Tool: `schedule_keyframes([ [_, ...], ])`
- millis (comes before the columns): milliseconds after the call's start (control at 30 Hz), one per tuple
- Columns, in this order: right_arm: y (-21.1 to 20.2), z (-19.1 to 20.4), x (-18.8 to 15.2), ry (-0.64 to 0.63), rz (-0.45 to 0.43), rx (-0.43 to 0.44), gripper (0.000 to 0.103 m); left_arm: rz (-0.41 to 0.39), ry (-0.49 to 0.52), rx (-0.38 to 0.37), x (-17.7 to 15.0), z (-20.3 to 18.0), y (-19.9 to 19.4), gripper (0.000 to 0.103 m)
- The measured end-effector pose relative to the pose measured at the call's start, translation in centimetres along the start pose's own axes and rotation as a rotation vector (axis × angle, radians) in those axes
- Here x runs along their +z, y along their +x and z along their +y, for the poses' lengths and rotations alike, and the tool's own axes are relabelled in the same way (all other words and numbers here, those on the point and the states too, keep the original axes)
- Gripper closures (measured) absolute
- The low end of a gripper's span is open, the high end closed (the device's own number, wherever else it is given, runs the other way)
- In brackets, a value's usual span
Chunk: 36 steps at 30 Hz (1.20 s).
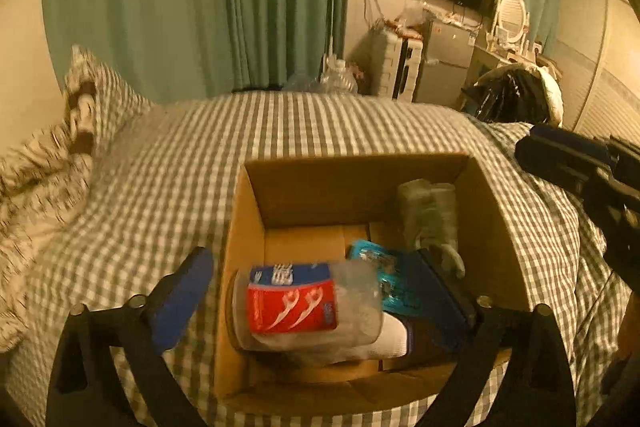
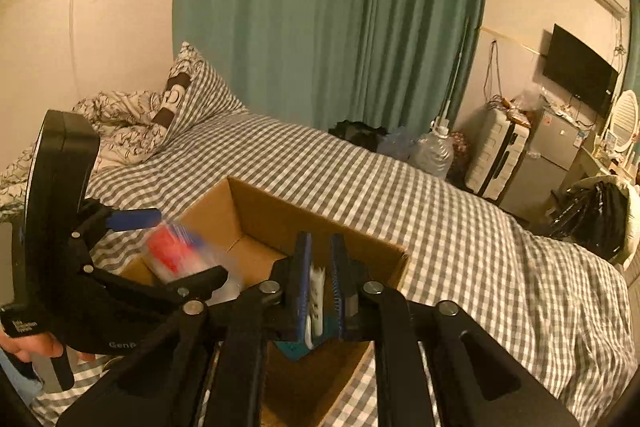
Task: Organize objects
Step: 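Carry the floss container and cable into the box and open both tools, then grasp the blue floral tissue pack with the left tool while the right tool grasps the white toothpaste tube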
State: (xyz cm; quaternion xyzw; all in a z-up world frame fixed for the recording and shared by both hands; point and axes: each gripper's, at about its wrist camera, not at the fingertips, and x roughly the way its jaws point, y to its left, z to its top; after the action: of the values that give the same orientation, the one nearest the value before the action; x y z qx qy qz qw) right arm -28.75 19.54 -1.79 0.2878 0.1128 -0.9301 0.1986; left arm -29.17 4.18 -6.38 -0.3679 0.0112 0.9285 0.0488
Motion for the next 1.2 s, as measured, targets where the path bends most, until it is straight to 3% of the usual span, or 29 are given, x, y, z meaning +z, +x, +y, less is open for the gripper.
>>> schedule_keyframes([
  [33,-0.6,-0.1,0.1,0.008,-0.007,0.0,0.059,-0.018,0.011,0.004,0.2,-0.3,-0.9,0.0],
  [67,-1.2,-0.2,0.3,0.014,-0.016,-0.005,0.056,-0.03,0.016,0.008,0.4,-0.5,-1.7,0.0],
  [267,-8.1,-0.1,1.6,0.019,-0.073,-0.048,0.052,-0.097,0.04,0.025,1.4,-1.2,-8.5,0.0],
  [533,-20.5,1.9,1.7,0.032,-0.179,-0.136,0.022,-0.203,0.067,0.058,0.4,-0.7,-20.4,0.0],
  [767,-27.0,5.2,0.1,-0.005,-0.168,-0.158,0.016,-0.269,0.055,0.044,-1.8,0.1,-27.5,0.0],
  [933,-28.4,7.0,-1.8,-0.009,-0.162,-0.127,0.015,-0.29,0.009,0.066,-5.2,0.7,-28.6,0.0],
  [1200,-25.0,9.4,-7.3,-0.032,-0.134,-0.116,0.015,-0.186,-0.123,0.05,-12.8,1.2,-23.3,0.0],
])
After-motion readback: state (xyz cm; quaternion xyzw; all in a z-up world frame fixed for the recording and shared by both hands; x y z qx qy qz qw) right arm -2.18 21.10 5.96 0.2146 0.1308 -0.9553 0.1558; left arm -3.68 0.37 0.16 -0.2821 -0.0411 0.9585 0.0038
